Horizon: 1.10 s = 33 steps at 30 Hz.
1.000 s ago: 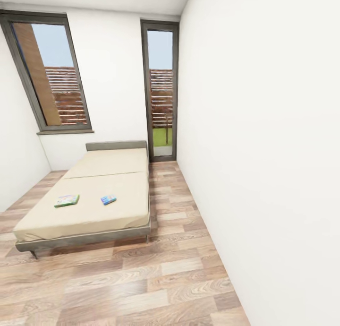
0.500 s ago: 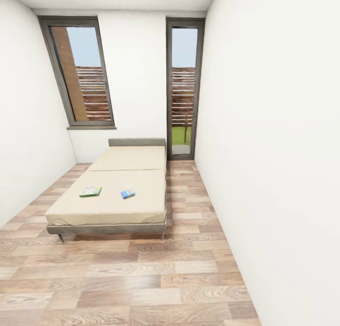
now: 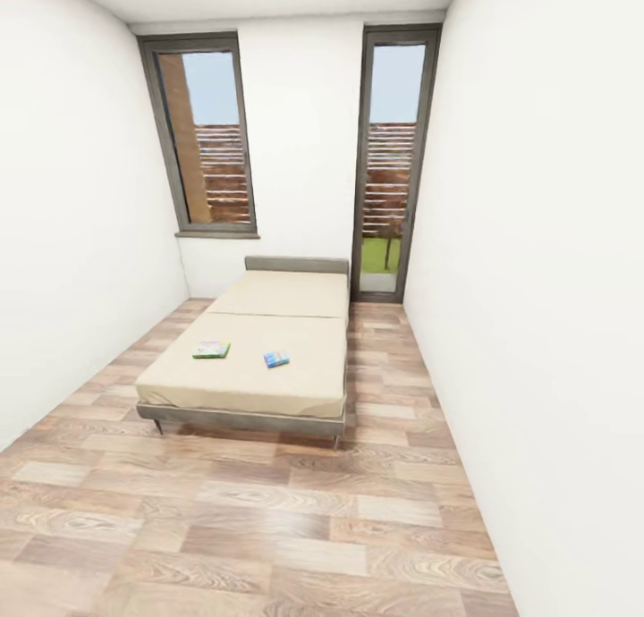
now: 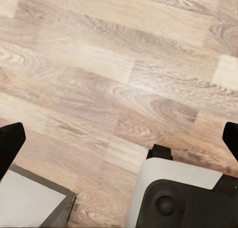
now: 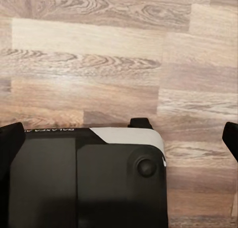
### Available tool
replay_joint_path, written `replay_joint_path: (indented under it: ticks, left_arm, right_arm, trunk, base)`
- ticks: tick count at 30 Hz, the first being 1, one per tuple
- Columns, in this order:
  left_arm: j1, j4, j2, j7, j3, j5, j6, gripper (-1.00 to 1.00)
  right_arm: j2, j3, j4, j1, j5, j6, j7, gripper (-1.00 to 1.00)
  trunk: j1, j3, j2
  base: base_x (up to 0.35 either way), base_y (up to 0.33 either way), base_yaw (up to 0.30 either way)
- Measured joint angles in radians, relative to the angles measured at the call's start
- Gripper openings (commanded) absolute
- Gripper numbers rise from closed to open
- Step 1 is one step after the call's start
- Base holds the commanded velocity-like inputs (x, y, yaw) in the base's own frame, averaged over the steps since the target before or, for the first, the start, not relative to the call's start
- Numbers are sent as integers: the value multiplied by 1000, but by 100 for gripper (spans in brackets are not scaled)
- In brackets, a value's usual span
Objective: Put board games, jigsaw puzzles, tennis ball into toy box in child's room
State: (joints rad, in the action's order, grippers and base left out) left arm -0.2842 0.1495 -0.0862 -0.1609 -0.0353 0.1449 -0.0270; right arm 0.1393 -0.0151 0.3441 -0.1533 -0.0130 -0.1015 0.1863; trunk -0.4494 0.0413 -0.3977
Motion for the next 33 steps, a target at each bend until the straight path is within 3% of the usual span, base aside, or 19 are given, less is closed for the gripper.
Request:
replay_joint_path:
  ticks: [33]
  left_arm:
    - [0,0,0,15,1,0,1,100]
  right_arm:
    - [2,0,0,1,-1,0,1,100]
  trunk:
    - [0,23,0]
  base:
    - [0,0,280]
